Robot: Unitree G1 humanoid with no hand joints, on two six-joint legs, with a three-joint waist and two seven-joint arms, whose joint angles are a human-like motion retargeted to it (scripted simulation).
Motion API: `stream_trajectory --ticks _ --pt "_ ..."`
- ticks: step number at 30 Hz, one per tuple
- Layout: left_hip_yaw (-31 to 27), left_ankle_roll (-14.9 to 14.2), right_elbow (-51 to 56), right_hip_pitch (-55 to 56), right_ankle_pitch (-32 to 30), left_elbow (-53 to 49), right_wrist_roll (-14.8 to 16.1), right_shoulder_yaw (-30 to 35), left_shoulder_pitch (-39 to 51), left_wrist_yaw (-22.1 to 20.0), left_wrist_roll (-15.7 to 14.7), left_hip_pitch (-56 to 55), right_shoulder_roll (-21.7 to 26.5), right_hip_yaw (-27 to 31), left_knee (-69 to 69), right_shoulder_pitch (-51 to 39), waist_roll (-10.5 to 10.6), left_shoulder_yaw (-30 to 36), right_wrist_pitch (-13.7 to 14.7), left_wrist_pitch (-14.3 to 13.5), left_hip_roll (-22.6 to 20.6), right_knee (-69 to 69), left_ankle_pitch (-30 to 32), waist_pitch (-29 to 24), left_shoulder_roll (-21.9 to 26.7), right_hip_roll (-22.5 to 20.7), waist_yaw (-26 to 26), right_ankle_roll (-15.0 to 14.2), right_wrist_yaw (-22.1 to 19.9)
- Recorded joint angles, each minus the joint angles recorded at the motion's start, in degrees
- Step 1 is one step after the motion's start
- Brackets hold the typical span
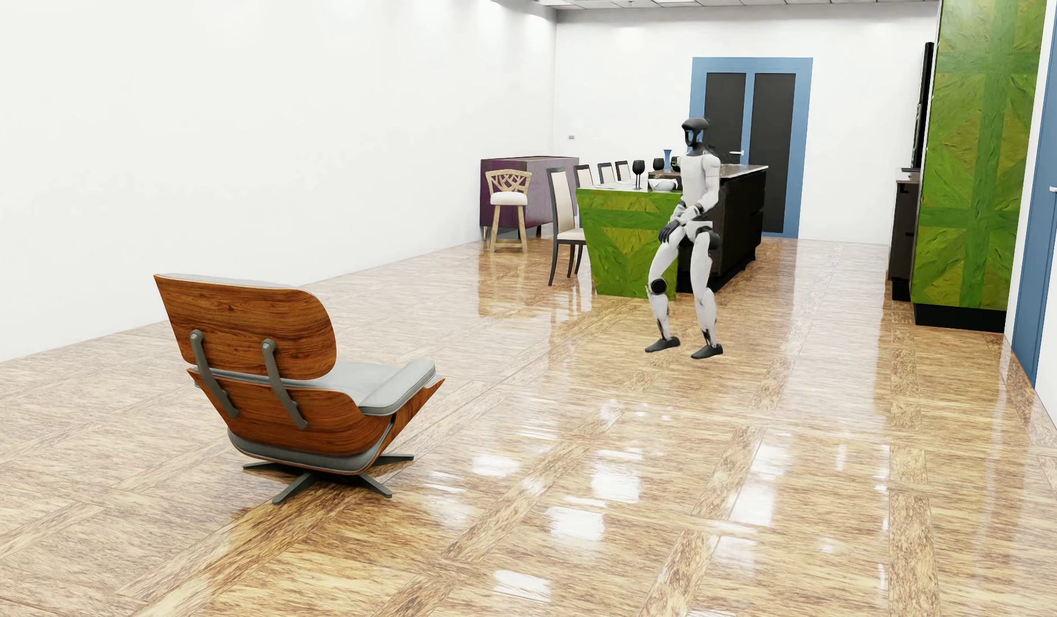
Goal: Move towards the dark armchair
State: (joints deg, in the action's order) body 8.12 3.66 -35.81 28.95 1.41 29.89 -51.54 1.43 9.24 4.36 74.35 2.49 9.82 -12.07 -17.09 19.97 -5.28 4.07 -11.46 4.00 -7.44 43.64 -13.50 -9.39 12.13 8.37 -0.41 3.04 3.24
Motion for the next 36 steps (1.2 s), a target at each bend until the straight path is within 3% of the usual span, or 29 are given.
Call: stream_trajectory --ticks 2,4,6,8,10,11,12,13,15,17,19,21,22,23,24,26,28,29,30,33,36 --pt "-1.18 -0.02 2.10 -1.03 -0.74 -7.06 0.62 -3.31 3.28 1.37 -7.17 4.30 -2.12 0.69 2.31 2.64 0.40 3.97 0.61 1.10 -1.22 -24.43 -2.37 0.54 -0.67 -4.12 -0.86 -1.48 -0.94" --pt "-2.13 -0.17 3.59 -1.89 -0.38 -14.09 -0.37 -4.78 4.19 2.44 -14.41 8.25 -3.78 -0.87 1.66 4.59 0.95 8.16 1.70 0.34 -1.91 -34.35 -4.31 0.78 -0.03 -5.90 -1.36 -1.68 -0.92" --pt "-2.52 -1.65 3.15 -1.65 -6.07 -19.33 -2.09 -4.98 2.07 2.53 -17.00 10.91 -5.32 1.76 -4.36 4.66 2.07 10.94 1.92 0.34 -0.79 -27.27 -2.66 0.66 1.27 -7.93 -2.01 4.34 -0.87" --pt "-3.01 -4.59 1.94 -1.92 -2.63 -20.82 -3.74 -5.63 -2.16 3.38 -15.81 8.81 -7.27 0.42 -19.33 3.94 3.62 12.60 1.19 1.90 1.61 -15.84 5.70 0.19 1.28 -7.81 -2.41 6.41 -1.30" --pt "-4.19 -12.01 1.72 -5.23 5.28 -18.03 -4.42 -6.38 -5.76 4.13 -10.41 0.41 -9.29 -1.60 -41.49 2.98 5.27 14.41 1.29 4.08 4.90 -9.71 16.31 -0.26 0.68 -7.53 -2.51 5.61 -1.98" --pt "-4.95 -11.38 1.91 -8.10 8.01 -15.40 -4.86 -6.25 -7.32 3.63 -6.84 -4.52 -9.77 -2.45 -49.93 2.16 5.99 14.86 1.74 5.12 6.46 -9.25 18.71 -0.44 0.08 -7.64 -2.29 5.04 -2.51" --pt "-5.20 -9.44 2.12 -11.38 10.05 -12.26 -5.45 -5.69 -9.25 2.52 -4.17 -9.24 -9.72 -2.86 -55.59 0.99 6.56 14.21 2.34 6.34 8.12 -9.83 16.25 -0.58 -1.07 -7.91 -1.83 4.49 -2.85" --pt "-4.50 -7.76 2.45 -14.89 11.57 -8.78 -6.24 -4.74 -11.68 1.02 -3.51 -13.52 -9.21 -2.70 -58.49 -0.48 6.94 12.12 2.96 7.87 10.42 -11.15 15.03 -0.64 -2.84 -8.32 -1.16 3.96 -2.85" --pt "-1.82 -5.78 4.50 -21.27 14.05 -1.63 -7.08 -2.22 -16.54 -1.26 -7.84 -20.84 -7.93 -1.25 -56.56 -3.62 7.35 4.76 5.07 11.26 15.72 -14.14 14.89 -0.58 -6.44 -9.74 0.69 2.79 -2.76" --pt "1.30 -3.40 8.17 -26.60 16.43 5.08 -6.10 -0.31 -20.10 -1.55 -12.96 -26.07 -6.38 0.53 -44.92 -6.57 7.48 -1.68 7.61 14.20 18.35 -16.74 12.89 -0.36 -7.89 -10.89 2.57 2.49 -3.20" --pt "7.26 -3.50 12.55 -31.60 18.70 11.74 -3.39 0.62 -22.25 0.90 -12.77 -27.13 -5.10 1.53 -23.09 -8.85 7.55 -3.67 9.16 15.80 19.45 -19.80 14.35 -0.06 -6.73 -11.54 3.89 1.37 -3.81" --pt "11.47 -7.58 16.17 -36.73 19.63 17.34 -0.52 0.48 -23.84 6.43 -7.85 -25.83 -4.29 1.90 1.31 -9.84 7.42 -1.89 9.32 14.92 16.57 -23.48 18.01 0.33 -4.39 -11.97 4.52 0.50 -3.96" --pt "10.99 -7.61 16.80 -39.19 20.01 18.94 0.91 0.02 -24.38 9.62 -4.55 -26.33 -4.09 1.70 6.47 -10.08 7.23 -0.37 8.86 13.39 14.80 -24.25 17.92 0.42 -3.24 -12.00 4.68 0.18 -3.80" --pt "9.90 -6.21 16.39 -41.27 20.20 19.93 2.28 -0.66 -24.44 12.10 -1.48 -26.76 -3.76 1.10 7.04 -10.16 6.98 0.84 7.57 11.49 13.11 -23.81 19.12 0.44 -2.56 -11.74 4.77 -0.09 -3.43" --pt "7.60 -2.45 15.24 -42.95 19.35 20.25 3.39 -1.56 -24.27 13.48 0.51 -26.95 -3.64 0.39 4.30 -9.85 6.60 0.90 5.98 9.74 11.52 -22.33 21.85 0.41 -2.39 -11.21 4.90 -0.35 -3.01" --pt "6.06 1.44 9.97 -44.20 13.41 19.44 4.10 -2.84 -23.84 12.99 1.61 -26.57 -3.78 -0.78 -4.24 -8.89 5.43 -2.03 1.79 8.91 10.50 -14.75 21.79 0.22 -3.64 -9.30 5.14 0.07 -1.78" --pt "6.01 1.52 1.89 -39.11 3.50 18.56 2.71 -3.22 -21.98 8.87 1.79 -24.47 -4.15 -2.31 -9.56 -7.99 3.71 -5.04 -2.55 8.75 9.30 2.02 15.70 -0.08 -5.87 -4.90 5.18 0.88 -0.49" --pt "5.79 1.12 -1.84 -34.70 -1.61 18.13 1.41 -2.84 -20.47 6.85 2.14 -22.36 -4.50 -3.41 -9.38 -7.31 2.85 -5.55 -4.28 8.67 8.18 11.51 13.72 -0.14 -6.94 -1.61 4.92 -0.06 0.76" --pt "5.32 0.76 -4.72 -29.88 -3.36 17.95 -0.20 -2.00 -17.98 6.03 2.71 -20.00 -4.78 -3.96 -8.29 -6.29 2.05 -5.39 -5.01 8.45 6.82 19.23 12.33 -0.18 -7.87 1.39 4.40 0.08 2.21" --pt "2.70 -0.59 -6.82 -15.68 1.21 15.36 -2.53 -1.12 -9.90 4.88 4.78 -12.81 -5.91 -3.62 -5.03 -1.89 0.74 -2.06 -2.15 5.60 4.48 29.38 8.59 -0.17 -9.04 6.24 2.08 1.64 4.42" --pt "0.21 -2.24 -4.37 -4.88 2.17 8.67 -0.79 -3.51 -3.76 2.53 2.97 -6.97 -7.50 0.42 -4.15 2.33 0.96 2.28 0.19 2.02 4.37 18.10 4.01 0.33 -10.19 5.86 0.08 0.57 3.22"
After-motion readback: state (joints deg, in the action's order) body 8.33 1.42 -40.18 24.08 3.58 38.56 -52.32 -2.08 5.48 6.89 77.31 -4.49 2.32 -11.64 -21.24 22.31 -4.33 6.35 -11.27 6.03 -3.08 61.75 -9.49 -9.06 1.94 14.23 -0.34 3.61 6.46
